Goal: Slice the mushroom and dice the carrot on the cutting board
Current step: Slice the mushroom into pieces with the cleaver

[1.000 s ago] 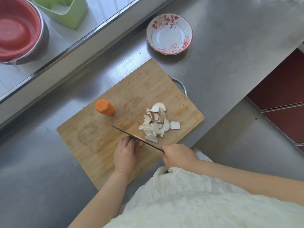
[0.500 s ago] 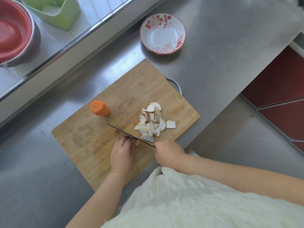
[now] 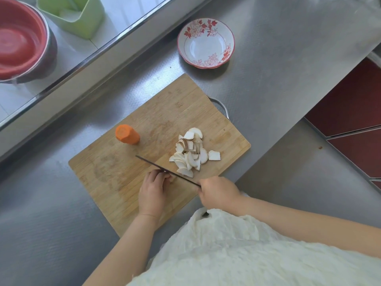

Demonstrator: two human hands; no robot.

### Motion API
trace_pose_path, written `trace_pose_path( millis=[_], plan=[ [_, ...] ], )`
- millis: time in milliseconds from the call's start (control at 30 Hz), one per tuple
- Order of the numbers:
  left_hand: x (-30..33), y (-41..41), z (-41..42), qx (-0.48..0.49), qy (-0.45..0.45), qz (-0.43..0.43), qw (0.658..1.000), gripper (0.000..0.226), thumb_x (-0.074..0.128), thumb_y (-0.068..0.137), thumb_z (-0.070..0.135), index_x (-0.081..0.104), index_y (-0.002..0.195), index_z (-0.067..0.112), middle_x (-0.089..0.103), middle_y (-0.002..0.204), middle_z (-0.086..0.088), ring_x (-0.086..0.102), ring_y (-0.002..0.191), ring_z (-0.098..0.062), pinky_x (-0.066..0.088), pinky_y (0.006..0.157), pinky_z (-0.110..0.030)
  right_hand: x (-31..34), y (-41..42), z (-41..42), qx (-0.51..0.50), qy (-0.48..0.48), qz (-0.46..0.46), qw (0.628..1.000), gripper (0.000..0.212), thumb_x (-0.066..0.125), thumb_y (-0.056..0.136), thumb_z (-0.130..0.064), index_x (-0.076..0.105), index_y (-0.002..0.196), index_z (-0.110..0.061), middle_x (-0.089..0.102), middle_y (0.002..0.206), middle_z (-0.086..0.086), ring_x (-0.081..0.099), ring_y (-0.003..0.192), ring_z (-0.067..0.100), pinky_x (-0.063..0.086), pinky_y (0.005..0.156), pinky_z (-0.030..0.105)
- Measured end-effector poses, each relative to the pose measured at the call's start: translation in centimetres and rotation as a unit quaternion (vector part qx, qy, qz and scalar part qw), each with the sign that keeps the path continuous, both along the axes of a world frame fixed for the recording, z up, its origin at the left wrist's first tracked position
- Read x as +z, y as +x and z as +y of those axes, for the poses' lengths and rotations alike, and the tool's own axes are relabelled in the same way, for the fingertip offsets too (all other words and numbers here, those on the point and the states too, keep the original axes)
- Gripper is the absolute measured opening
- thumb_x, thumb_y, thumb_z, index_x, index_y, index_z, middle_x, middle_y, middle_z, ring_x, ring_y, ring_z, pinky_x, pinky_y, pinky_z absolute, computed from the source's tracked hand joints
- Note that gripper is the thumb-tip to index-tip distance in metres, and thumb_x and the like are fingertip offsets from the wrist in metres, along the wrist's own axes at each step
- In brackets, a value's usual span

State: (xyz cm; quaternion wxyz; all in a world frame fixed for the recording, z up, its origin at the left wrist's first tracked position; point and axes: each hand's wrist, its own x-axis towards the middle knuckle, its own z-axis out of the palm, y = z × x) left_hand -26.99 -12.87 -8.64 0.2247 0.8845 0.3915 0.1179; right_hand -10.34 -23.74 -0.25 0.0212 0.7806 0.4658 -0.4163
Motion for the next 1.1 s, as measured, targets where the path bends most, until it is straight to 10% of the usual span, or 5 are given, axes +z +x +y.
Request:
trace_pose_path(
  millis=[733,1100],
  plan=[
    [-0.7,0.1,-0.1,-0.001,0.03,0.02,0.999,0.03,0.049,0.088,0.029,0.069,0.083,0.007,0.064,0.085,-0.007,0.049,0.08,-0.022,0.045,0.05,-0.031,-0.6,-1.4,2.2,0.028,-0.098,0.001,0.995,0.022,0.043,0.093,-0.002,0.05,0.075,-0.011,0.038,0.064,0.0,0.049,0.074,0.022,0.034,0.05,0.026],
    [0.4,-0.7,0.7,-0.081,-0.01,0.108,0.991,0.036,0.071,0.084,0.031,0.061,0.112,0.012,0.057,0.115,-0.001,0.053,0.099,-0.02,0.051,0.073,-0.032,-1.7,1.2,0.3,-0.072,-0.05,0.055,0.995,0.028,0.04,0.101,-0.032,0.047,0.081,-0.014,0.046,0.067,-0.002,0.051,0.069,0.022,0.037,0.055,0.029]
  ],
)
